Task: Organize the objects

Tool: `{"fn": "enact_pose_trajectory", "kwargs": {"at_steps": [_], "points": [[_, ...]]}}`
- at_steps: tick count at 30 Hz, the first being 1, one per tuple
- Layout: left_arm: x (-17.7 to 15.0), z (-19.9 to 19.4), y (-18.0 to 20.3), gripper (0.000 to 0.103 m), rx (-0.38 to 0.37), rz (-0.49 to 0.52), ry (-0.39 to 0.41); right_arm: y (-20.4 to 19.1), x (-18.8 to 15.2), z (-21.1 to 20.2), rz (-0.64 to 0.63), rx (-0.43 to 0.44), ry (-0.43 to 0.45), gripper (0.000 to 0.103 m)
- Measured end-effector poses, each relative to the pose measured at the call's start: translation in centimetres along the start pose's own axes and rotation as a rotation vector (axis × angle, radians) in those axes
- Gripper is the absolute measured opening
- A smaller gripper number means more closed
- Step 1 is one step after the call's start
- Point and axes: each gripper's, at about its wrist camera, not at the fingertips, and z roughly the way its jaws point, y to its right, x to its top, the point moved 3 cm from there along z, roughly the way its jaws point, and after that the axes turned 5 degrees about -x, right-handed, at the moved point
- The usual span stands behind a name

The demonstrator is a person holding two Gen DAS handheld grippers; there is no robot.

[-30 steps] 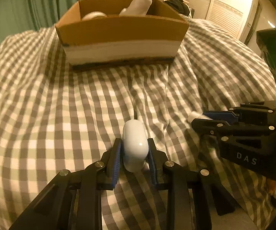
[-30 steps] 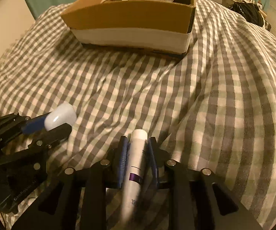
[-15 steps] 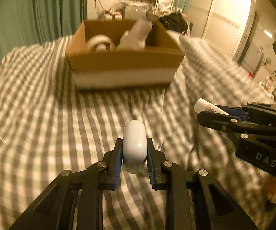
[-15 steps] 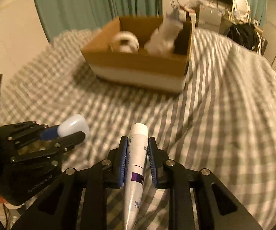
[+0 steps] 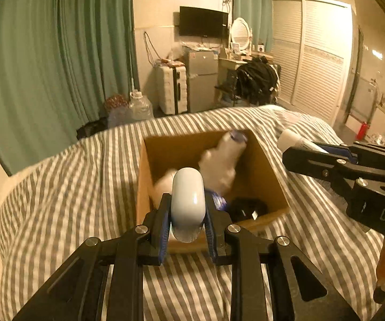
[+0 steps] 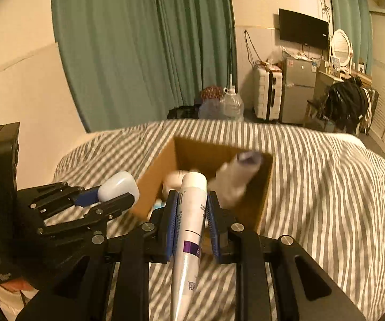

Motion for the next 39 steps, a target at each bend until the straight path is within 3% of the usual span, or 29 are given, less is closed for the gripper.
{"fn": "enact_pose_trajectory", "kwargs": {"at_steps": [5,15,21,24,26,28,29,32,34,39], "points": [[2.1,4.5,-1.4,0.023,0.027,0.005,-0.010,1.3,2.6,4.9,0.023,0.010,-0.003,0.020],[1.5,11.2,-2.9,0.023,0.006,0.003,-0.064,4.0,1.1,12.9,0.091,0.035,-0.088,0.021],[1.2,11.4,-2.8,0.024,0.023,0.008,-0.080,4.2,1.1,12.8,0.111,0.047,-0.087,0.021],[1.9,10.2,-2.2,0.026,0.023,0.018,-0.070,4.2,1.6,11.4,0.115,0.039,-0.071,0.029],[2.5,9.0,-2.0,0.030,0.022,0.023,-0.043,4.2,2.3,10.2,0.123,0.039,-0.049,0.038],[3.3,7.6,-1.8,0.056,0.035,0.016,-0.026,4.4,3.0,8.4,0.135,0.024,-0.021,0.043],[3.7,6.6,-1.7,0.061,0.041,0.006,-0.008,4.5,3.4,7.4,0.135,0.016,-0.007,0.043],[4.7,4.1,-1.5,0.065,0.048,-0.009,0.030,4.5,4.4,4.4,0.131,-0.009,0.042,0.053],[5.4,2.2,-1.5,0.076,0.060,-0.015,0.057,4.4,5.2,2.1,0.125,-0.032,0.080,0.060],[7.1,-3.1,-1.1,0.091,0.078,-0.021,0.147,3.8,6.6,-3.3,0.108,-0.062,0.166,0.076]]}}
